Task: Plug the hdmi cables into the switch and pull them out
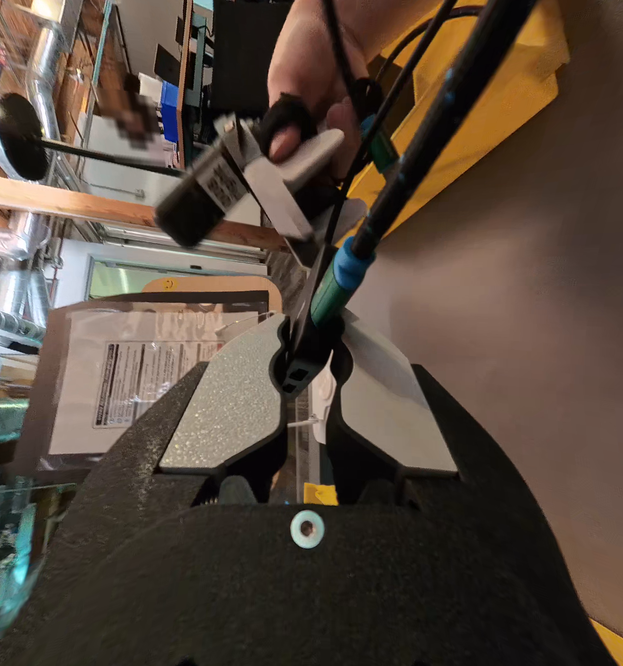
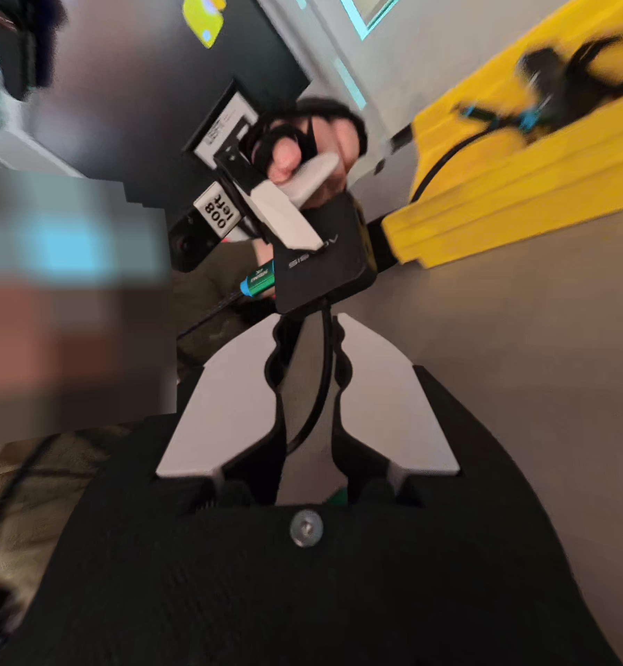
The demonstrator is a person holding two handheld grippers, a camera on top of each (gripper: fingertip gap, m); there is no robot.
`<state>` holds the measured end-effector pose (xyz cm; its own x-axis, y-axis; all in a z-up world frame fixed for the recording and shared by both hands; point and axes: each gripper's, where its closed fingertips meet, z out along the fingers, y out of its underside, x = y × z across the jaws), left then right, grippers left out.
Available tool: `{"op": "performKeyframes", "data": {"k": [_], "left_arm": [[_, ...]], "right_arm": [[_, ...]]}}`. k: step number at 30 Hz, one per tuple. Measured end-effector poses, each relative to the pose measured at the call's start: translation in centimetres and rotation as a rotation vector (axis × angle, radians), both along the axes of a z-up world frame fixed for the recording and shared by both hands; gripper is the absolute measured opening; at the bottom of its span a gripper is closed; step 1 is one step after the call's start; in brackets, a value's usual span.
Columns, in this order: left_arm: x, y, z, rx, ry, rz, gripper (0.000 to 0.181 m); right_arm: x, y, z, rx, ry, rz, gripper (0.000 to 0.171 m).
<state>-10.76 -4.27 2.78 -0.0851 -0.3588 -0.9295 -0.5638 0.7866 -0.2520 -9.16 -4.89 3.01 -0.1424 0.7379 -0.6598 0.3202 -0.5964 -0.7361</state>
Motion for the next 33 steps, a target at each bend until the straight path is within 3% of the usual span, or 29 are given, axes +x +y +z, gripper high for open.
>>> {"op": "performKeyframes", "data": {"k": [1,5,8,12,15,18,22,27,33], "left_arm": [[-0.3,0.2,0.2,-0.022,-0.012,0.006,0.019],[-1.3,1.3,1.1,-0.064,-0.045,0.044,0.017],[-2.5,3.0,1.4,-0.026,-0.031,0.136,0.016],[-4.3,6.1,1.9,-0.010,-0.050,0.313,0.016],[-5.4,7.9,2.3,0.010,-0.071,0.444,0.015],[-5.6,8.4,2.2,0.007,-0.071,0.490,0.014],[-5.6,8.3,1.5,0.012,-0.031,0.506,0.014],[-5.4,8.2,1.1,0.030,0.002,0.529,0.015],[-4.8,7.8,0.8,0.048,0.007,0.511,0.015]], "right_arm": [[0.6,1.0,0.9,0.083,0.014,-0.075,0.024],[5.4,5.1,7.2,0.515,0.118,-0.506,0.023],[10.9,4.5,13.5,0.858,0.242,-0.822,0.020],[11.6,-0.9,17.5,1.149,0.260,-0.864,0.019],[7.1,-2.9,16.6,1.353,0.129,-0.786,0.029],[0.9,-3.8,12.8,1.534,-0.002,-0.599,0.039],[-2.8,-1.4,7.0,1.805,-0.285,-0.479,0.041],[-2.9,1.2,3.2,1.923,-0.616,-0.411,0.033],[-2.3,1.8,3.0,2.017,-0.732,-0.402,0.007]]}}
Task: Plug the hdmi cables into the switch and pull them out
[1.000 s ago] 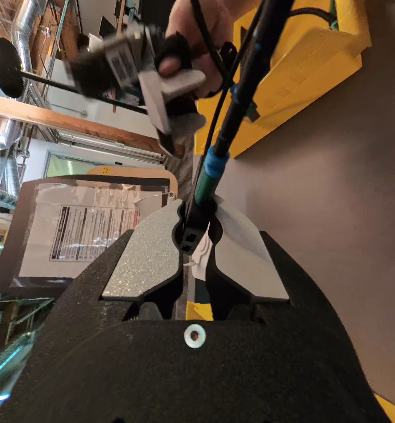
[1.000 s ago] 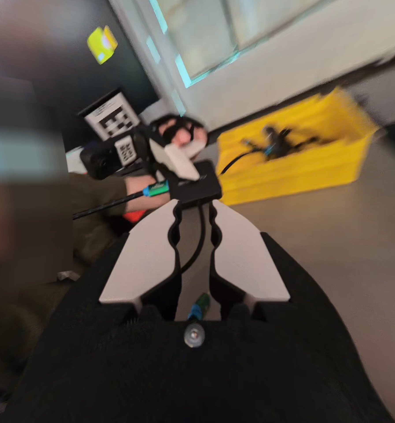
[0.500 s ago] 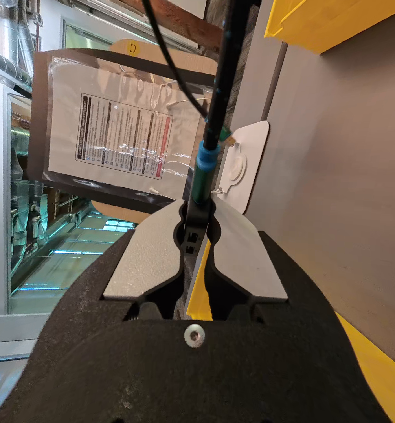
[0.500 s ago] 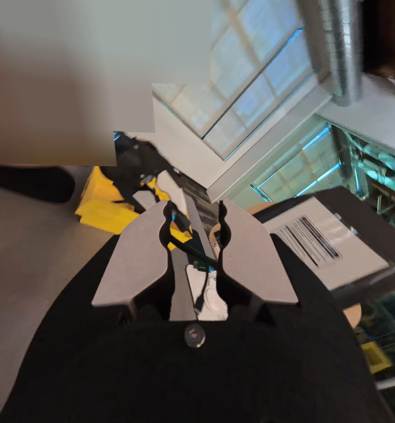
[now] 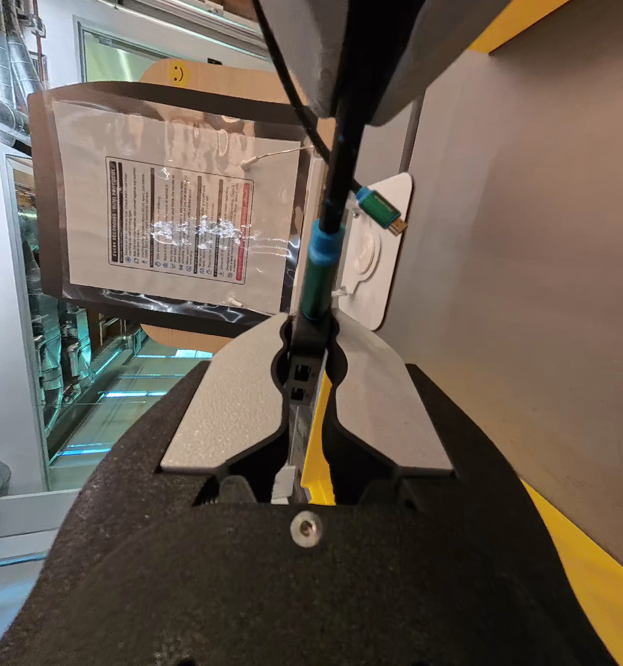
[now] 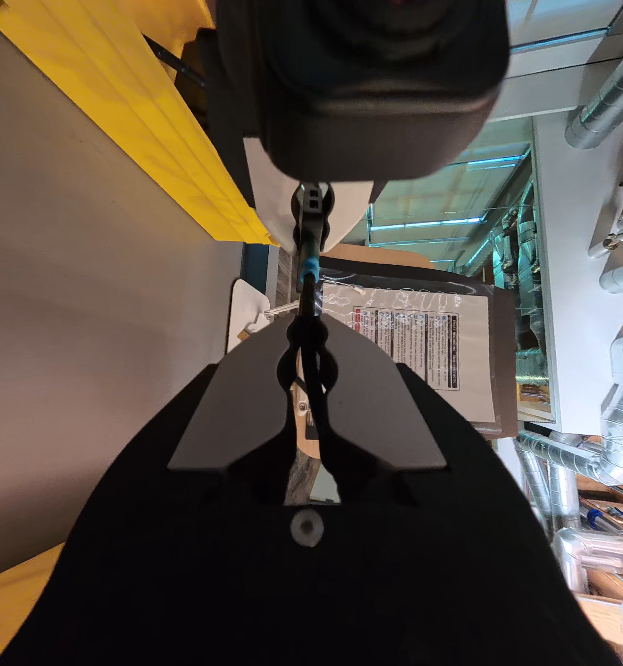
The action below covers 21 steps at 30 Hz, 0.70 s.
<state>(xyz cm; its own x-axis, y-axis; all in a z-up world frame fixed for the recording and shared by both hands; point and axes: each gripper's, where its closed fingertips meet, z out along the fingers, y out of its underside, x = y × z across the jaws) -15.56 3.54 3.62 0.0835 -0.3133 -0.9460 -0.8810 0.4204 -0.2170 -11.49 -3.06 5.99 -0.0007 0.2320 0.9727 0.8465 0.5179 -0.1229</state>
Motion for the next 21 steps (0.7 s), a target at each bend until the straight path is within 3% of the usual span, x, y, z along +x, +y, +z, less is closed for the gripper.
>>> {"op": "performKeyframes", "data": {"k": [5,10,13,19,21], "left_arm": [[0.6,-0.7,0.3,0.003,-0.042,-0.089,0.025],[0.9,-1.0,0.0,-0.036,-0.069,-0.138,0.052],[1.1,-1.1,-0.9,-0.079,-0.060,-0.154,0.055],[1.2,-1.7,-2.0,-0.256,-0.109,-0.219,0.058],[0.9,-2.4,-2.4,-0.334,-0.103,-0.260,0.074]], "right_arm": [[0.6,-0.7,0.7,0.028,-0.031,0.013,0.007],[0.9,-1.4,0.9,0.045,-0.062,0.039,0.007],[0.8,-1.4,0.5,0.043,-0.084,0.046,0.007],[0.5,-2.1,0.0,0.047,-0.128,0.087,0.007],[0.4,-2.7,0.0,0.043,-0.146,0.112,0.008]]}}
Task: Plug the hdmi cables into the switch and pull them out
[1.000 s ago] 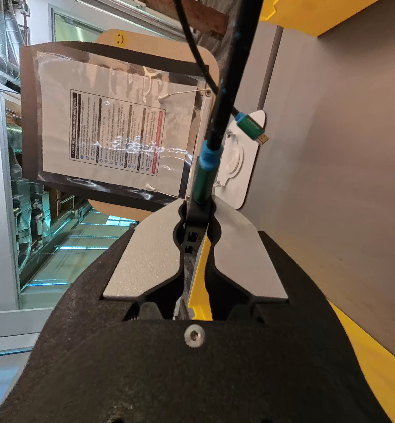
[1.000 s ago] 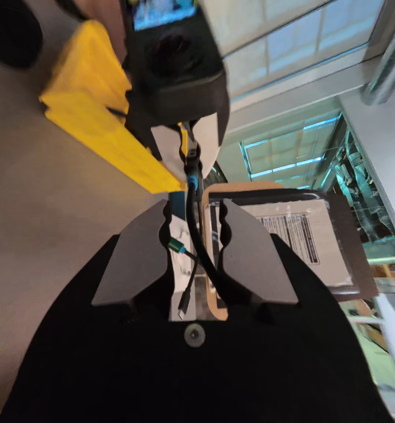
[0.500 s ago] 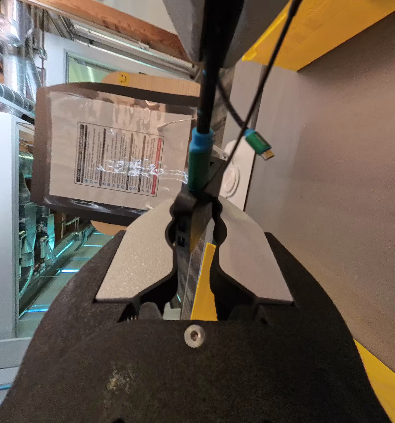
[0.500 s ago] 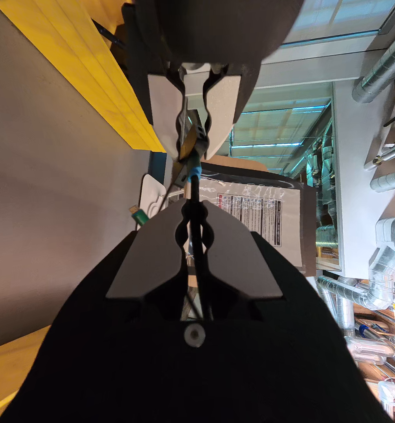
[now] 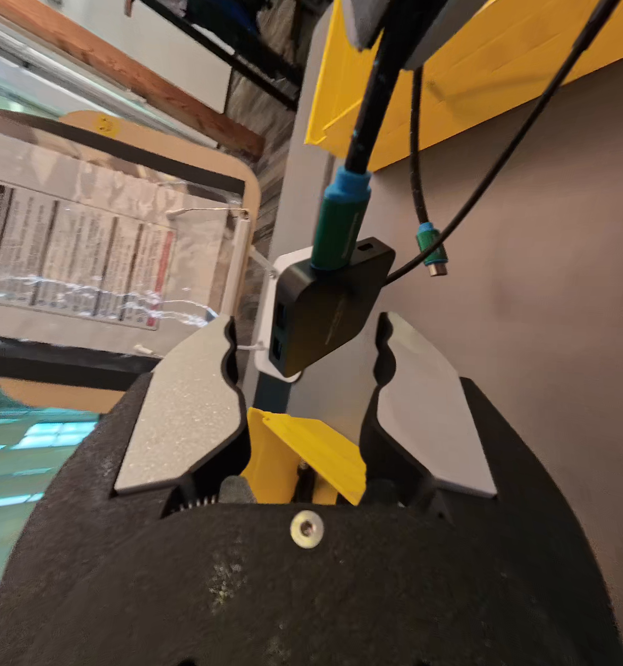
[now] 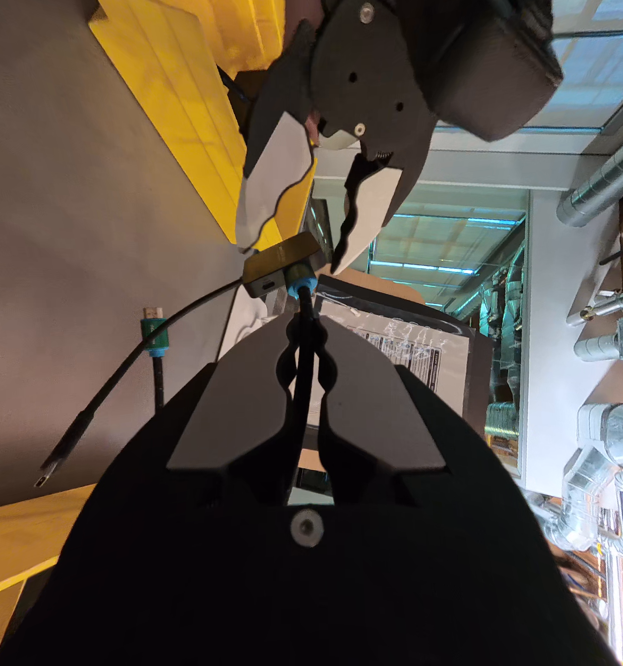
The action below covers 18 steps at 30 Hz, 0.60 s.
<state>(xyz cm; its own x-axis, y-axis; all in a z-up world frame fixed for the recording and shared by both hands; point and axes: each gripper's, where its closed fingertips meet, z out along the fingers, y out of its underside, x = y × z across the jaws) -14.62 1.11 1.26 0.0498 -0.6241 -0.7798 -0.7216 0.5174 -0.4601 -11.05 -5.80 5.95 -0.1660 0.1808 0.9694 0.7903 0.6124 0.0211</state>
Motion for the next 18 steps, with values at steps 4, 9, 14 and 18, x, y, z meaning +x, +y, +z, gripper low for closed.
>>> {"op": "performKeyframes", "data": {"k": [4,9,14,18], "left_arm": [[-0.1,-3.0,-0.8,-0.207,0.001,-0.158,0.073],[0.2,-4.5,0.0,-0.274,-0.051,-0.238,0.048],[0.6,-5.0,-1.2,-0.290,-0.002,-0.250,0.040],[1.0,-4.7,-1.6,-0.230,0.029,-0.223,0.044]], "right_arm": [[-0.7,-1.9,0.3,0.003,-0.015,0.078,0.008],[-1.2,-3.5,0.8,0.045,-0.037,0.121,0.008],[-1.0,-3.7,0.6,0.030,-0.062,0.112,0.008],[-0.8,-3.7,0.5,0.017,-0.070,0.099,0.008]]}}
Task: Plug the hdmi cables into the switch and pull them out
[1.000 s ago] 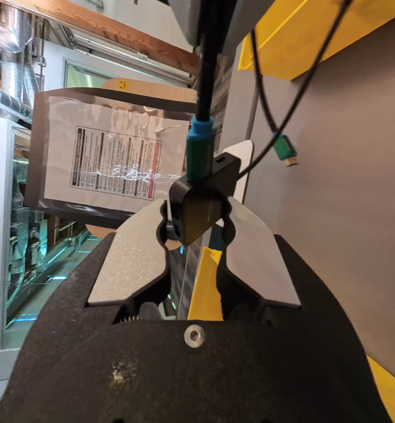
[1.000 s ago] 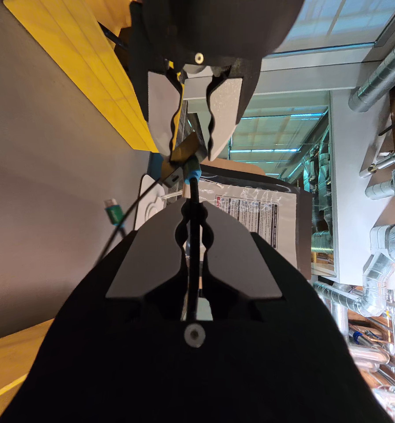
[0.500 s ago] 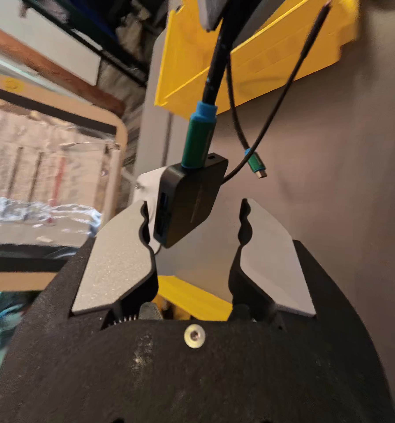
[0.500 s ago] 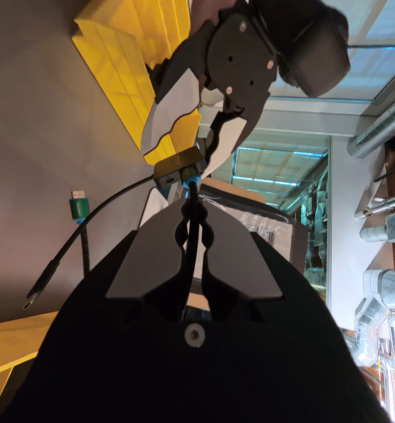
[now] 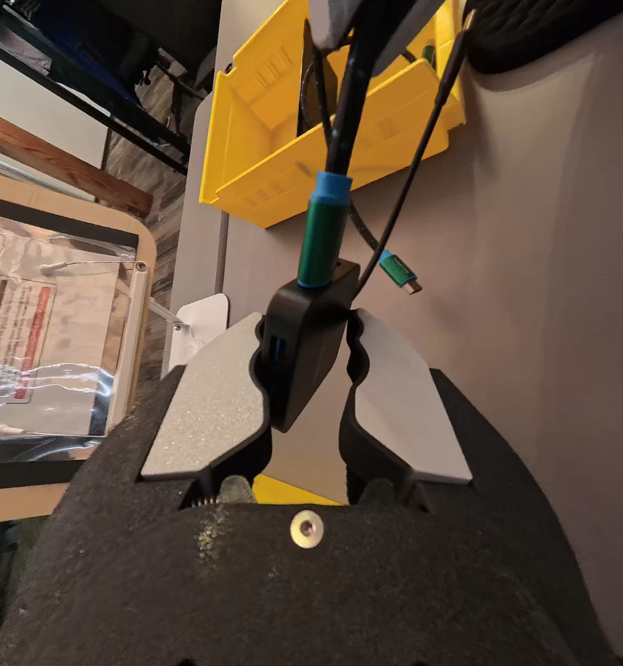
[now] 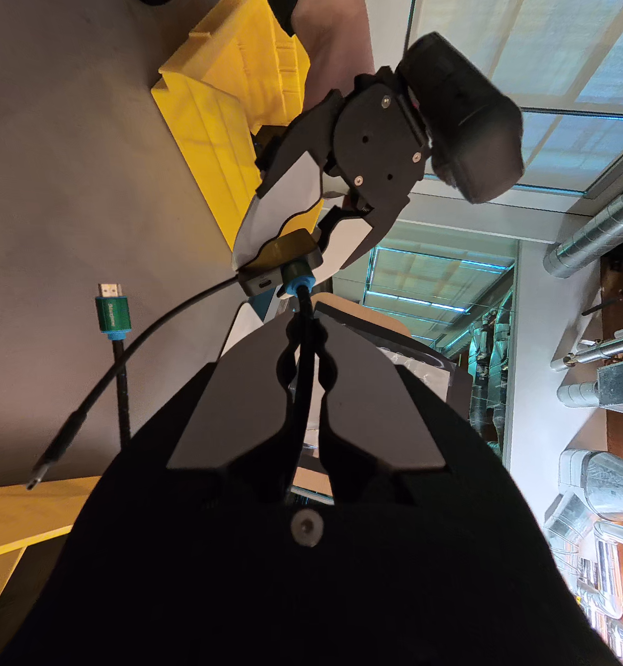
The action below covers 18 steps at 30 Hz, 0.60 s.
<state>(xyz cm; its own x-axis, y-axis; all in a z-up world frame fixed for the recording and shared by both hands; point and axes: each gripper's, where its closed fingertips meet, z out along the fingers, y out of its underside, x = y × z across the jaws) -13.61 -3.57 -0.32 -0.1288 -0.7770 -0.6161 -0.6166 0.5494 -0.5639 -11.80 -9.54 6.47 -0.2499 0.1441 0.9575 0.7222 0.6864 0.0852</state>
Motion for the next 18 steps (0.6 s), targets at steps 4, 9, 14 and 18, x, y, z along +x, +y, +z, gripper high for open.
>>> {"op": "performKeyframes", "data": {"k": [4,9,14,18], "left_arm": [[0.0,0.1,0.1,0.062,0.005,-0.012,0.027],[0.5,0.3,0.2,0.128,-0.010,-0.028,0.014],[0.2,2.9,2.1,0.343,-0.038,0.123,0.013],[-0.7,5.2,4.9,0.562,-0.082,0.304,0.014]], "right_arm": [[0.1,0.0,0.0,0.008,-0.013,-0.005,0.008],[0.6,0.4,0.3,0.021,-0.009,-0.028,0.009],[1.2,2.0,0.7,-0.021,0.078,-0.086,0.012],[0.9,2.2,4.1,-0.317,0.473,-0.076,0.036]]}}
